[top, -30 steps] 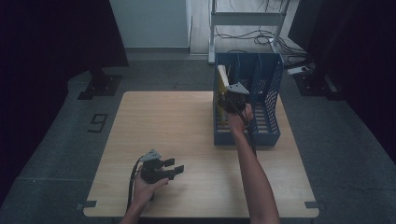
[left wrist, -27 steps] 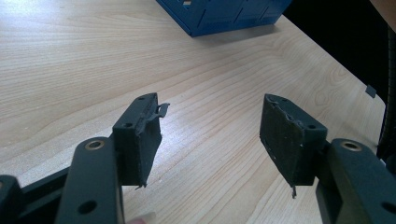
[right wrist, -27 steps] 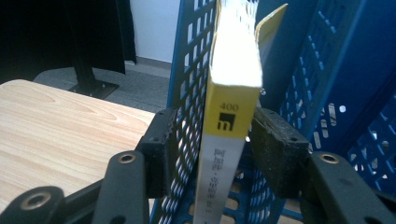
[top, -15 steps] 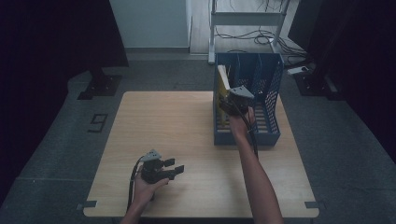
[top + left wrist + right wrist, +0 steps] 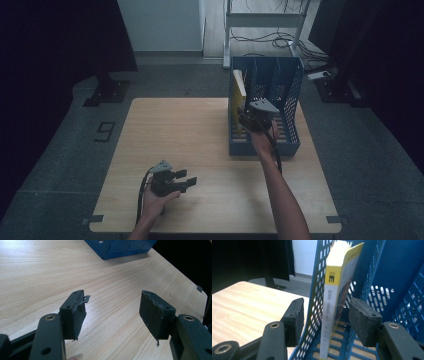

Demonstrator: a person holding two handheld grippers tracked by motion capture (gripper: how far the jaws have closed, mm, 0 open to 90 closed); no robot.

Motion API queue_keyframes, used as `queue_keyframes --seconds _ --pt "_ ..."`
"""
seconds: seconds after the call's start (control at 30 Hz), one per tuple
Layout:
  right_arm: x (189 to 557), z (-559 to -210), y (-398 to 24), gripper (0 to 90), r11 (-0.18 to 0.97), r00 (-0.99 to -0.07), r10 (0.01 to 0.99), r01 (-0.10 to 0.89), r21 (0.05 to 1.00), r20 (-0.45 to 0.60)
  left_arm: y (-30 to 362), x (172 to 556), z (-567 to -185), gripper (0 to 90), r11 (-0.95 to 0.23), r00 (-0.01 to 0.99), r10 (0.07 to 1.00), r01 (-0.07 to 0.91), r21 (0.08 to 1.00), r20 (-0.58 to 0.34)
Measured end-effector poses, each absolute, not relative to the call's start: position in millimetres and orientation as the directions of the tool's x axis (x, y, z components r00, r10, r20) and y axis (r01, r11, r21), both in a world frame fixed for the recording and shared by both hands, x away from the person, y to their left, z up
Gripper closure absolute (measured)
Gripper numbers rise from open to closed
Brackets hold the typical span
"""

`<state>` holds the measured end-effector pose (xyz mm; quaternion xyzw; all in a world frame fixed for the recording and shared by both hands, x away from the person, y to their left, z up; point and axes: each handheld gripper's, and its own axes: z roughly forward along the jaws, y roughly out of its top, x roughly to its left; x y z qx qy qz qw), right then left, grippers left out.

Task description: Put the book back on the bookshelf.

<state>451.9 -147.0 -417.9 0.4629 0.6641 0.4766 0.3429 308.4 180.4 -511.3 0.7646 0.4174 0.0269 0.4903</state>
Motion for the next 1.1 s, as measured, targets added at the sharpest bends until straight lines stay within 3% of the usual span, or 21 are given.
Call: queue_keyframes --seconds 0.8,1.1 --pt "380 -448 -167 43.4 0.143 -0.455 0.89 0.305 0.941 0.012 190 312 -512 37.2 -0.151 0.629 0.678 0.625 0.766 -0.38" --pt "343 -478 -179 43.1 0.126 -0.47 0.882 0.325 0.937 0.044 191 313 -514 37.1 -0.154 0.624 0.683 0.631 0.76 -0.38"
